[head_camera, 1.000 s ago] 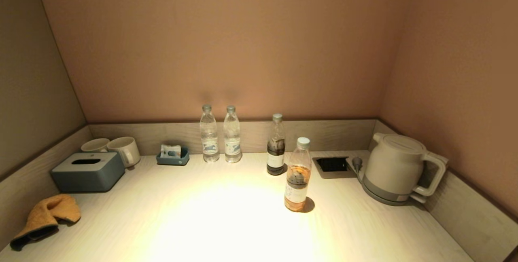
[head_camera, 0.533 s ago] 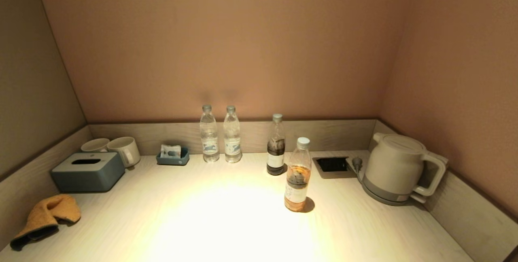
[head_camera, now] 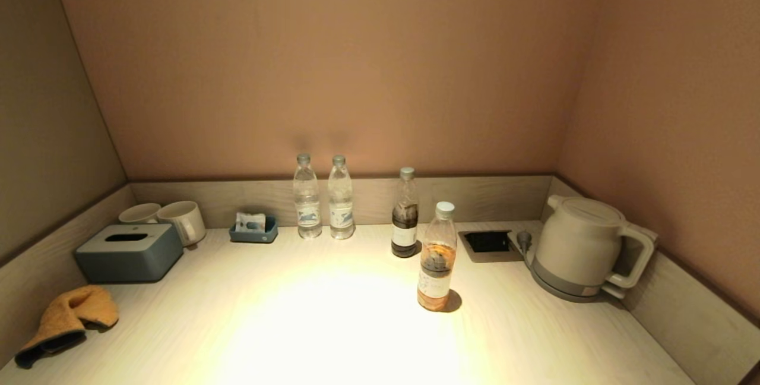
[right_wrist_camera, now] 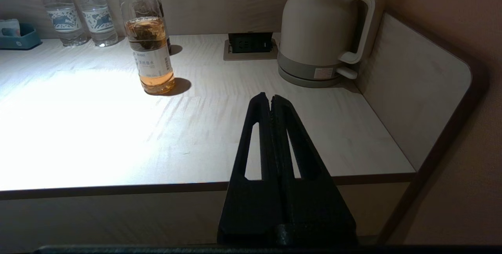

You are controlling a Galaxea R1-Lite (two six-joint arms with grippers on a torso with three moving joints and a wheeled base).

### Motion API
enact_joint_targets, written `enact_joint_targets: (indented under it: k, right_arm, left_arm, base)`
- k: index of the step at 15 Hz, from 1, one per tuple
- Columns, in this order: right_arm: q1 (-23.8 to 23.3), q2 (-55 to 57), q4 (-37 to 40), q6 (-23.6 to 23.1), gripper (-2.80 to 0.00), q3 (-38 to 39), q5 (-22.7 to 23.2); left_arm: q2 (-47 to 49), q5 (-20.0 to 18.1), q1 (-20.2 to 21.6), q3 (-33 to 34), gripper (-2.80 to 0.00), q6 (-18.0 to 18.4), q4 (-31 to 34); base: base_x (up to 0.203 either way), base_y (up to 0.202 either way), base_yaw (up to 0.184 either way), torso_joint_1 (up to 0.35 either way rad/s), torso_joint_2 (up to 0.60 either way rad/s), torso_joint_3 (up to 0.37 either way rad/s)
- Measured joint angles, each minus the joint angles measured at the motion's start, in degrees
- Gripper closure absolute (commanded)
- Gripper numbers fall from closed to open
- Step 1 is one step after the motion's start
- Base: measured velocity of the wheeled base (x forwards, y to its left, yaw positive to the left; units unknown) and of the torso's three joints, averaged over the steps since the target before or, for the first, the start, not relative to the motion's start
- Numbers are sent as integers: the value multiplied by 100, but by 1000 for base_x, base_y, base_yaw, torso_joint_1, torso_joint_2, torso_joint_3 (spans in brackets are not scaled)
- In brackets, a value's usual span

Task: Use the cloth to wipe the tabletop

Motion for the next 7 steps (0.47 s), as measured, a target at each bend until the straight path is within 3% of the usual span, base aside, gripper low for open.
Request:
enact_joint_targets:
  k: [7]
  right_arm:
    - [0, 0, 0, 11, 0, 0, 2]
  left_arm:
    - [0, -2, -2, 0, 0, 1, 2]
  base:
    - [0, 0, 0, 0, 0, 0]
